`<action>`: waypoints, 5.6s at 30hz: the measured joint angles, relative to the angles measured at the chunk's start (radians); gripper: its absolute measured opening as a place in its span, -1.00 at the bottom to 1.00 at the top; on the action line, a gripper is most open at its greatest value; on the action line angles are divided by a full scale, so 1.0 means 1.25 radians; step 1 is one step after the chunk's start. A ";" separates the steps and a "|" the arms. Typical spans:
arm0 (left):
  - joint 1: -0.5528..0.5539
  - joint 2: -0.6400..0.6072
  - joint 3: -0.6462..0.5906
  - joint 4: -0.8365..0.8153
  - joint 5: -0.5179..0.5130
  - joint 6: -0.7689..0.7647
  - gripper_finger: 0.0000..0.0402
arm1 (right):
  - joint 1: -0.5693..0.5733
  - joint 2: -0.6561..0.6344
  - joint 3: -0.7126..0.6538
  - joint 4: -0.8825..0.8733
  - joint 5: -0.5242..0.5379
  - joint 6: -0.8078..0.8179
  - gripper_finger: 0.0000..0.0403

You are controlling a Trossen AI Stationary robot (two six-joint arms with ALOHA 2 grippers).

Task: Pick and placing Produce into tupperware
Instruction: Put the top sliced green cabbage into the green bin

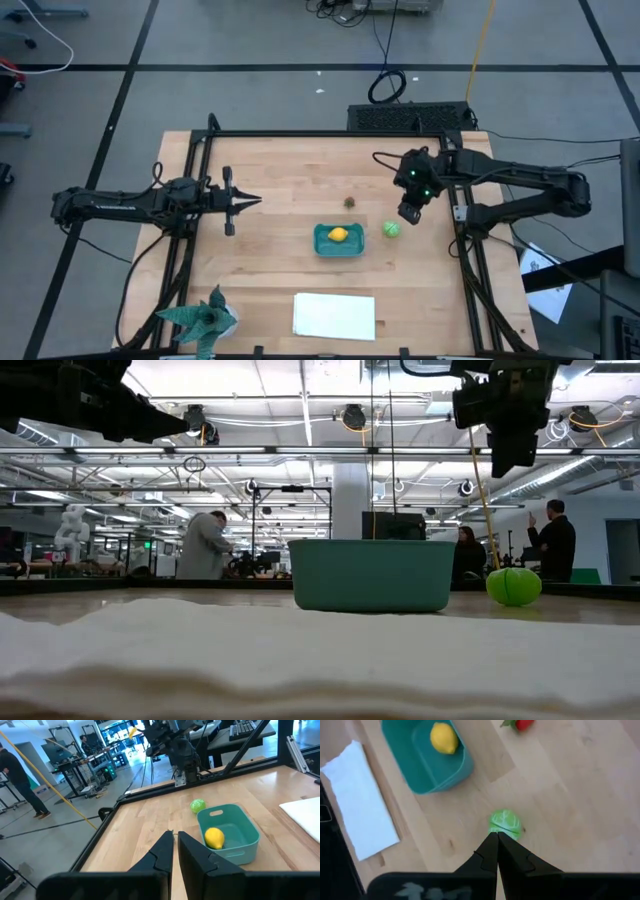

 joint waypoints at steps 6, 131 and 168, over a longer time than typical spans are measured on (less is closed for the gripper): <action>0.001 0.000 0.000 0.000 -0.001 0.000 -0.85 | 0.030 0.047 0.082 -0.098 0.062 0.005 -1.00; 0.001 0.000 0.000 -0.045 0.000 0.008 -0.85 | 0.117 0.240 -0.058 0.094 0.045 -0.045 0.66; 0.001 0.000 0.000 -0.060 0.000 0.010 -0.85 | 0.117 0.240 -0.238 0.326 0.104 -0.019 0.70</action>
